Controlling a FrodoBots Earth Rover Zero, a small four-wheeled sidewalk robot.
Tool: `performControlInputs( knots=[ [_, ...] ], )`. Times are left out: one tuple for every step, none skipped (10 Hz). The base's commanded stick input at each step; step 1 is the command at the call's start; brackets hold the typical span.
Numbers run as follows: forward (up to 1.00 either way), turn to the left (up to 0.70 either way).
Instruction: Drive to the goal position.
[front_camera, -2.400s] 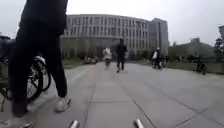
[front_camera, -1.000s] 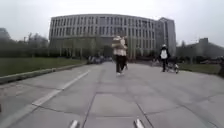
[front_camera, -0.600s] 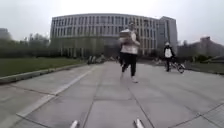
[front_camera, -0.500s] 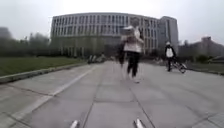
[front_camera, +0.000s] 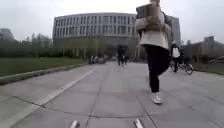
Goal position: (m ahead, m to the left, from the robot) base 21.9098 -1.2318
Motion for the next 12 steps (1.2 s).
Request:
performControlInputs(
  knots=[
    [0.85,-0.04],
    [0.85,-0.04],
    [0.85,-0.04],
    [0.85,-0.04],
    [0.85,-0.04],
    [0.85,-0.04],
    [0.85,-0.04],
    [0.85,-0.04],
    [0.85,-0.04],
    [0.85,-0.04],
    [0.85,-0.04],
    [0.85,-0.05]
  ],
)
